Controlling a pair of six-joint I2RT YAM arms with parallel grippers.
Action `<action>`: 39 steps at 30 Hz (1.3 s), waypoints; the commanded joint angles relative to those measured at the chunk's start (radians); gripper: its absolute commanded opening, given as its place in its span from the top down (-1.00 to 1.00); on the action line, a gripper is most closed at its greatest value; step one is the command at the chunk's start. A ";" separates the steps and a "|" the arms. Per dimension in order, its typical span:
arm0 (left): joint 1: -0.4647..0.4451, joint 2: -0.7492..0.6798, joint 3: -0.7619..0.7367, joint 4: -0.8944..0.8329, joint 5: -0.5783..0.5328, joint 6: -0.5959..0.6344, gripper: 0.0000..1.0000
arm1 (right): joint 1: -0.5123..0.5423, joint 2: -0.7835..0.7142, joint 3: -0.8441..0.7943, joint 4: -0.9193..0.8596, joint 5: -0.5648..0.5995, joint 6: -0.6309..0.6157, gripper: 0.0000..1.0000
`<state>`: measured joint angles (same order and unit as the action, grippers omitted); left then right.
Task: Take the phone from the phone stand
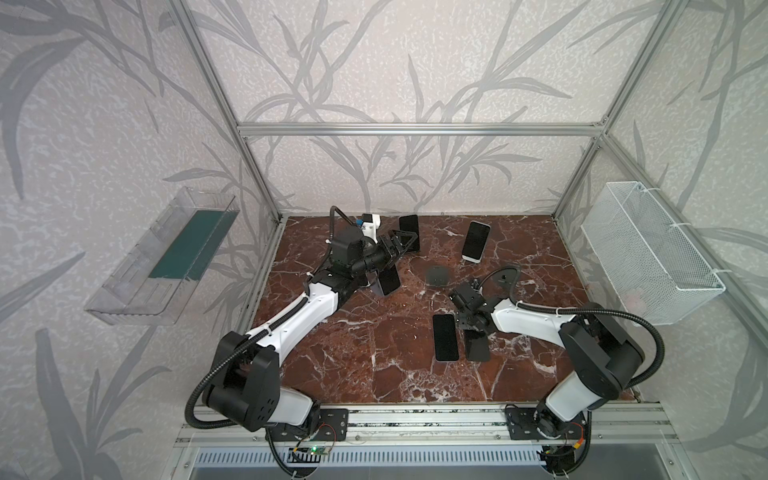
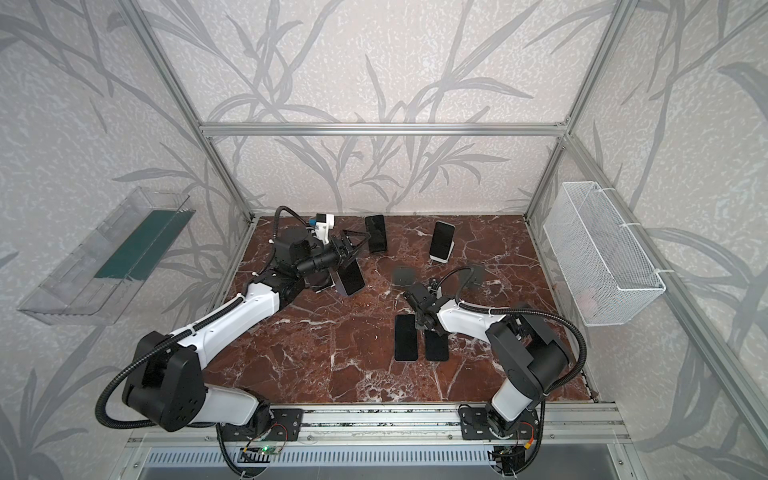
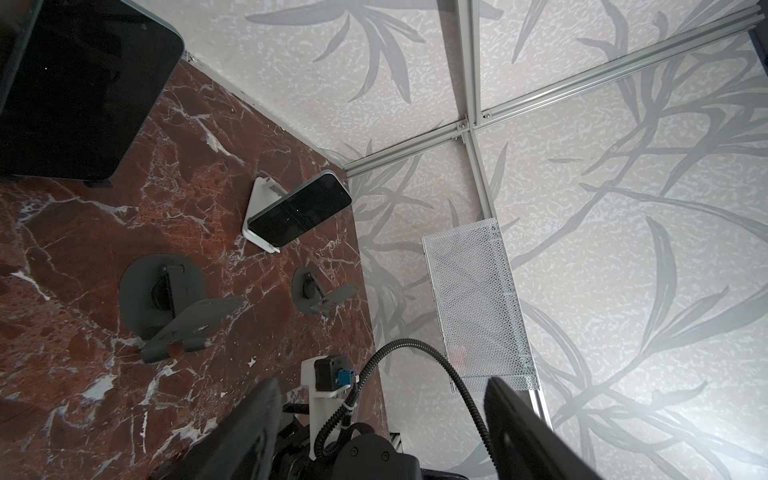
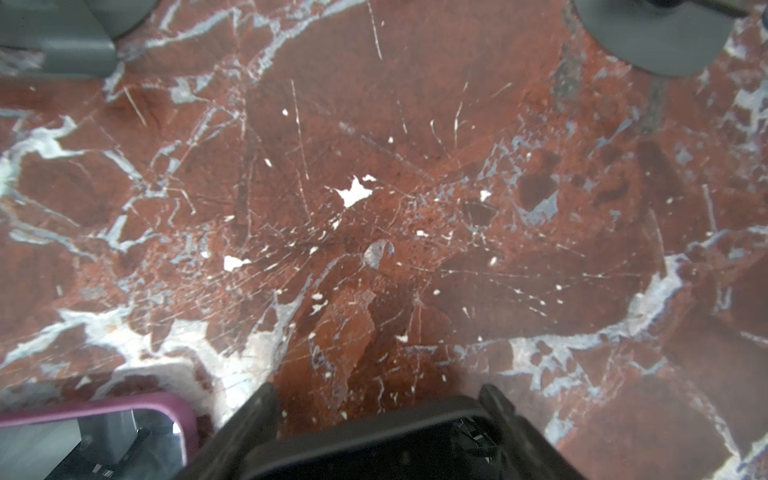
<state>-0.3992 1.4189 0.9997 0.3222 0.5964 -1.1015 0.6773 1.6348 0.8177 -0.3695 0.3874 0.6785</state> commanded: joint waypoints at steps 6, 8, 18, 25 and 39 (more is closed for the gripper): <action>-0.001 -0.035 0.008 0.021 -0.009 -0.009 -0.55 | 0.020 0.018 -0.094 -0.056 -0.051 0.045 -0.49; 0.000 -0.035 0.009 0.021 -0.010 -0.009 -0.55 | 0.021 0.027 -0.092 -0.049 -0.043 0.049 -0.50; -0.005 -0.088 0.008 -0.047 -0.073 0.056 -0.55 | 0.042 0.001 -0.130 0.006 -0.033 0.064 -0.61; -0.006 -0.078 0.010 -0.043 -0.063 0.049 -0.54 | 0.042 -0.064 -0.167 0.101 -0.142 0.017 -0.61; -0.004 -0.109 0.025 -0.071 -0.072 0.090 -0.55 | 0.032 -0.431 -0.164 0.013 -0.088 -0.069 -0.80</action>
<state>-0.3996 1.3476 0.9997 0.2531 0.5358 -1.0386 0.7094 1.2808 0.6254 -0.2977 0.2592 0.6632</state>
